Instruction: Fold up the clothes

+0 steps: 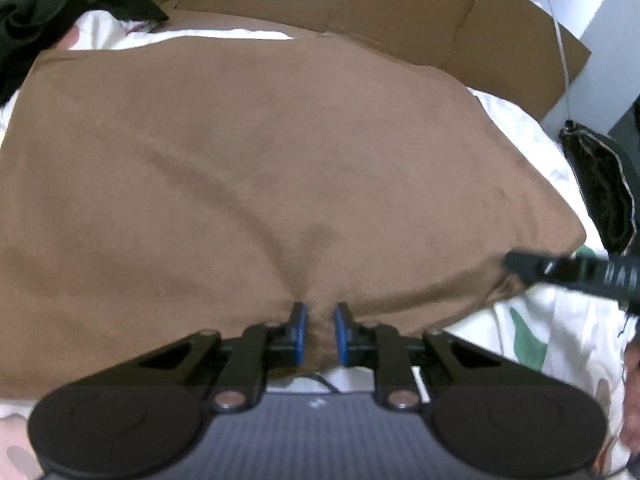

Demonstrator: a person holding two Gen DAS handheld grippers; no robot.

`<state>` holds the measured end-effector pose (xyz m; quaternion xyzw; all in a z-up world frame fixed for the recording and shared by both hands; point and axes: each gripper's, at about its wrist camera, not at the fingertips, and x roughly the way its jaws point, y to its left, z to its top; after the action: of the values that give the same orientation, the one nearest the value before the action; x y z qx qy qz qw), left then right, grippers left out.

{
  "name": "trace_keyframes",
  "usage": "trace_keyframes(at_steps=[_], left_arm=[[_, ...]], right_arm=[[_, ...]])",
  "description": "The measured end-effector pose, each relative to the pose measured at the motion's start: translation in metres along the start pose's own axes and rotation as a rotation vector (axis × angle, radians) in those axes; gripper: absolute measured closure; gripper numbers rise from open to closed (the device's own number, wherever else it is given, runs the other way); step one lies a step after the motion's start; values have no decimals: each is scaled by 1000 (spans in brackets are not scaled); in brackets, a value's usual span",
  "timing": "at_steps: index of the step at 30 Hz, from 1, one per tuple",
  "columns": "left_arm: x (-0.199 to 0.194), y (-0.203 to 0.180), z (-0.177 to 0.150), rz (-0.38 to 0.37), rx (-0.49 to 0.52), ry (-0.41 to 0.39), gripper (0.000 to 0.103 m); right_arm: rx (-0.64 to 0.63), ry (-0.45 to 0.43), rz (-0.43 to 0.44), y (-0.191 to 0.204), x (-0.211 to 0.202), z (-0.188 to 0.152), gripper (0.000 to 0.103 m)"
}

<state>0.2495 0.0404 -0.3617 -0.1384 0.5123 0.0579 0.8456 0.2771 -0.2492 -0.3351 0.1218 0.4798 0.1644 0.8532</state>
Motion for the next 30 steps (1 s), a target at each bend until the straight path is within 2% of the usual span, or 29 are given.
trace_keyframes(at_steps=[3,7,10,12,15,16,18,22,25,30], left_arm=[[-3,7,2,-10,-37,10,86],[-9,15,-1,12,-52,12,88],[-16,24,-4,33,-66,8,88],[-21,30,-6,52,-75,4,88],[-34,44,-10,85,-140,-27,85],[-39,49,-12,95,-163,-38,82],[-48,59,-17,111,-205,-53,82],[-72,93,-33,130,-333,-63,81],[-84,116,-44,132,-451,-80,77],[-101,144,-62,139,-635,-111,71]], right_arm=[[58,-48,-37,-29,-7,12,66],[122,-104,-94,-66,-14,25,66],[142,-102,-141,-90,-14,23,68],[159,-107,-149,-100,-17,20,73],[198,-127,-173,-109,-28,19,72],[227,-132,-159,-113,-32,18,71],[292,-135,-117,-119,-40,15,70],[437,-126,-10,-132,-46,5,60],[537,-114,43,-137,-43,-1,60],[622,-90,87,-146,-28,-10,60]])
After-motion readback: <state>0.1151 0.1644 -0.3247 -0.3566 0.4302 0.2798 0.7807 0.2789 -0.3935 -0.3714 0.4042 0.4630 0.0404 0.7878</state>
